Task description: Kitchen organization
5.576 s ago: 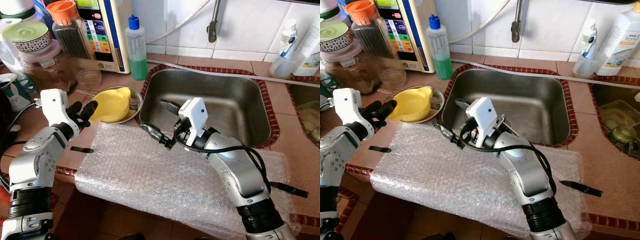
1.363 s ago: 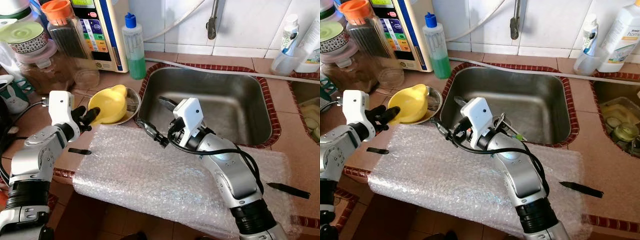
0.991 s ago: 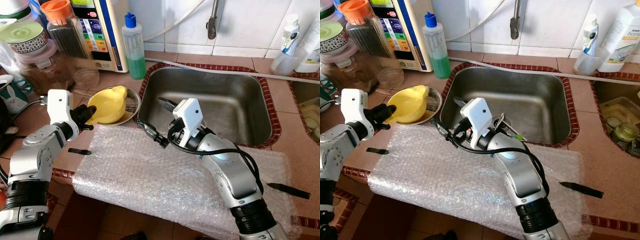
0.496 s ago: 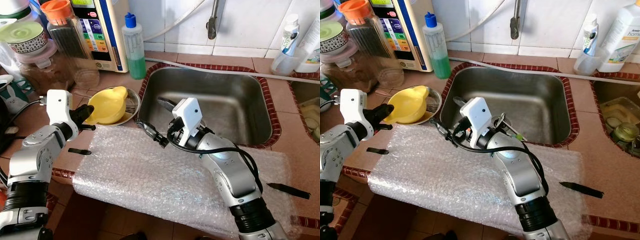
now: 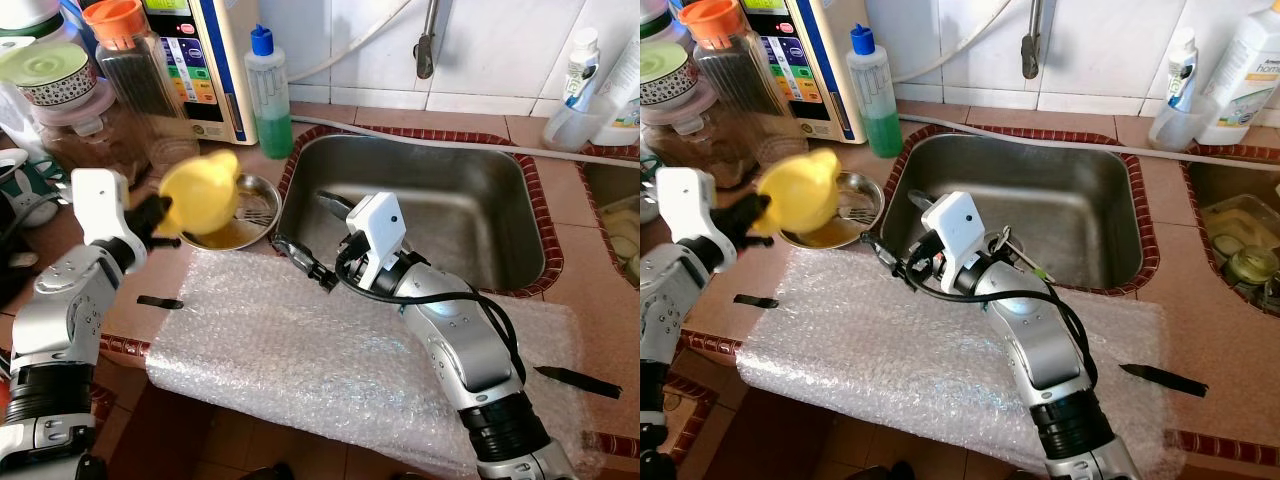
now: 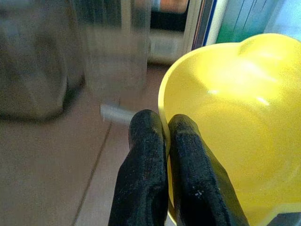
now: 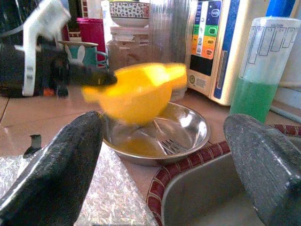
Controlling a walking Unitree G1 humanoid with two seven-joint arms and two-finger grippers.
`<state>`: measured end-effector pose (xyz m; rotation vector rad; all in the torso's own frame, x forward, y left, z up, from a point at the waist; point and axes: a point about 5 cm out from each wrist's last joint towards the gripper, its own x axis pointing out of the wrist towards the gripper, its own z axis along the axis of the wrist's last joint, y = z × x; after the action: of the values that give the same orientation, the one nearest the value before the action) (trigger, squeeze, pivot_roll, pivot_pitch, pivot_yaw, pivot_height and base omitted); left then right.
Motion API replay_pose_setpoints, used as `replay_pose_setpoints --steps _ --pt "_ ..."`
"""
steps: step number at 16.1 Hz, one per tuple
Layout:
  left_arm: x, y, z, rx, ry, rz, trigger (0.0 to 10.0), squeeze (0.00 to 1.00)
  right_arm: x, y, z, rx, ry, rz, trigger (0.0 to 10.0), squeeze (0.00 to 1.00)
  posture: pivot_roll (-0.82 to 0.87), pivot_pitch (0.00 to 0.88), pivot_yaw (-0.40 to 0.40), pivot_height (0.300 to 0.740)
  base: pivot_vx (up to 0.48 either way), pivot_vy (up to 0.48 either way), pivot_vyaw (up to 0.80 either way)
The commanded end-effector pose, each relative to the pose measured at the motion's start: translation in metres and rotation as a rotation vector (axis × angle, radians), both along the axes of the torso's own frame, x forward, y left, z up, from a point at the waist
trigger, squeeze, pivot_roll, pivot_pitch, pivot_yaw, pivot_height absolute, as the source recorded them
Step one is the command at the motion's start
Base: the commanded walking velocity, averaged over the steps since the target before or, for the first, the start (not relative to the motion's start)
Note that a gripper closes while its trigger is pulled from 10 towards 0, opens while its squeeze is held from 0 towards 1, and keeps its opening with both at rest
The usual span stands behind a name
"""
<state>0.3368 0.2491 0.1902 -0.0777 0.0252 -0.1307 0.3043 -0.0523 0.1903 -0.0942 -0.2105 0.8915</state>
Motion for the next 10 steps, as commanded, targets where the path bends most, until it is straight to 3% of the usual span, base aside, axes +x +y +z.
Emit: replay_pose_setpoints --steps 1,3,4,6,8,10 --pt "-0.001 0.002 0.017 0.003 -0.106 0.021 0.0 0.00 0.002 0.002 0.005 0.016 -0.017 0.002 10.0 0.00 -0.14 0.124 0.104 0.740 0.000 0.000 0.00" --pt "-0.003 -0.007 0.027 0.010 -0.212 0.024 0.0 0.00 0.006 -0.001 0.009 0.052 -0.024 -0.033 10.0 0.00 -0.14 0.124 0.104 0.740 0.000 0.000 0.00" --pt "-0.005 -0.020 0.030 0.037 -0.272 -0.001 0.0 0.00 0.012 -0.005 0.017 0.108 -0.030 -0.084 10.0 0.00 -0.14 0.122 0.103 0.740 0.000 0.000 0.00" --pt "-0.006 -0.035 0.034 0.099 -0.310 -0.032 0.0 0.00 0.016 -0.009 0.025 0.176 -0.025 -0.126 10.0 0.00 -0.14 0.122 0.103 0.740 0.000 0.000 0.00" --pt "-0.005 -0.064 0.036 0.119 -0.367 -0.107 0.0 0.00 0.020 -0.012 0.038 0.293 0.018 -0.145 10.0 0.00 -0.14 0.126 0.106 0.740 0.000 0.000 0.00" --pt "-0.006 -0.085 0.030 0.140 -0.374 -0.170 0.0 0.00 0.021 -0.010 0.045 0.347 0.040 -0.143 10.0 0.00 -0.15 0.129 0.109 0.740 0.000 0.000 0.00"
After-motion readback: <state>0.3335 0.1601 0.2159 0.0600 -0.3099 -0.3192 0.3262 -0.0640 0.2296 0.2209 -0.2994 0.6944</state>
